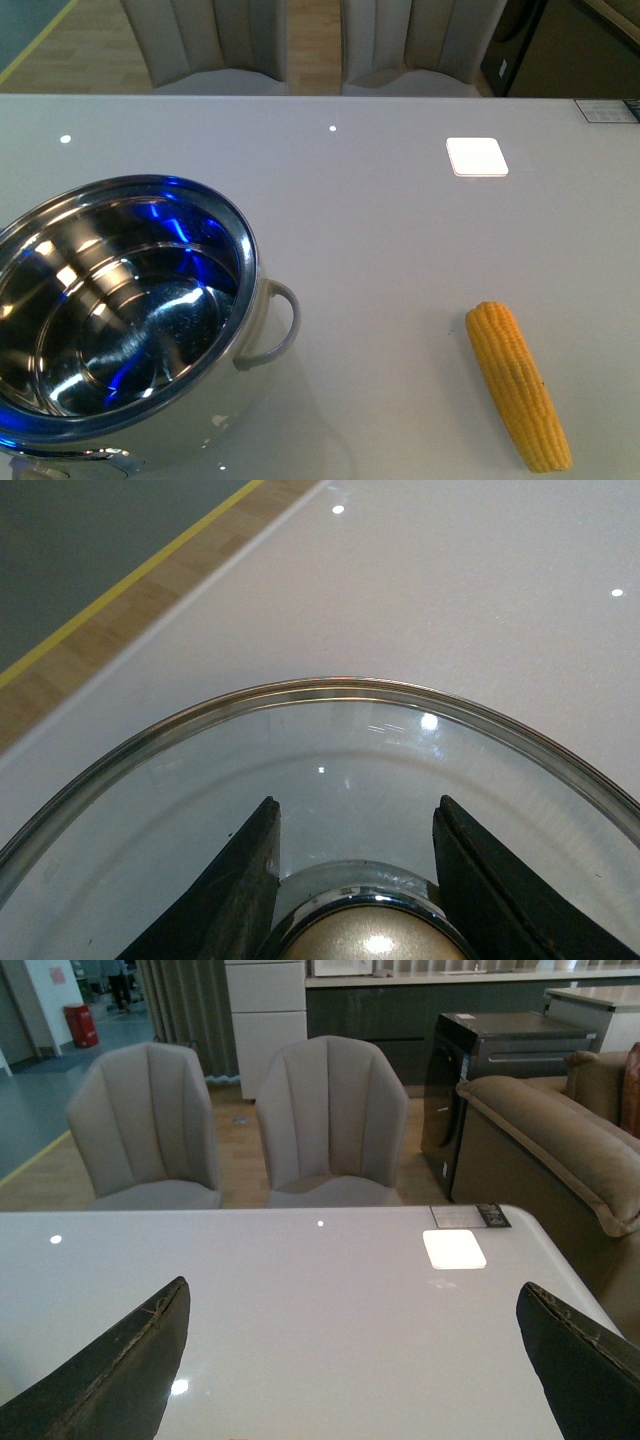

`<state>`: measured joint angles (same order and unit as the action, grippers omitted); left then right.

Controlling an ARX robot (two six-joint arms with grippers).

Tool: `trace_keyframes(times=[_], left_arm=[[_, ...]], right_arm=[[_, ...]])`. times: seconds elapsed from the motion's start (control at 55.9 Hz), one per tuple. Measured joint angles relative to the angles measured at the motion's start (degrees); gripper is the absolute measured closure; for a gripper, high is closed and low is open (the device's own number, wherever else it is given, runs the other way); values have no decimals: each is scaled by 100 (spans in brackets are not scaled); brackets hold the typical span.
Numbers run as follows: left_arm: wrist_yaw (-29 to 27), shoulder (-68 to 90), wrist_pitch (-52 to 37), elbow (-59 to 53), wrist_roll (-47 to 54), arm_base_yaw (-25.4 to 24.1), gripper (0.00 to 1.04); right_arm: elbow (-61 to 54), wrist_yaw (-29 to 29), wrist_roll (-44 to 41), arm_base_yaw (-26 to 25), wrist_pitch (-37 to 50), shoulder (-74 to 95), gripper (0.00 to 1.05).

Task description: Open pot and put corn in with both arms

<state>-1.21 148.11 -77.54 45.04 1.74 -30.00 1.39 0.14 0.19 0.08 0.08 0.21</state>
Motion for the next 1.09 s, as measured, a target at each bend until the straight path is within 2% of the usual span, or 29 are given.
trace_keyframes(times=[0.161, 0.662, 0.769, 0.948, 1.091], left_arm=[[7, 225, 111, 459, -142, 157, 64], [-157, 660, -308, 601, -345, 157, 64], [-162, 638, -306, 616, -387, 160, 47], [-496, 389, -221, 282, -334, 144, 6], [-431, -579, -111, -225, -280, 142, 7]], right_arm=[[0, -15, 0, 0, 0, 7, 9], [0, -4, 0, 0, 0, 7, 9], [0, -4, 0, 0, 0, 7, 9], [0, -4, 0, 0, 0, 7, 9], [0, -4, 0, 0, 0, 7, 9]])
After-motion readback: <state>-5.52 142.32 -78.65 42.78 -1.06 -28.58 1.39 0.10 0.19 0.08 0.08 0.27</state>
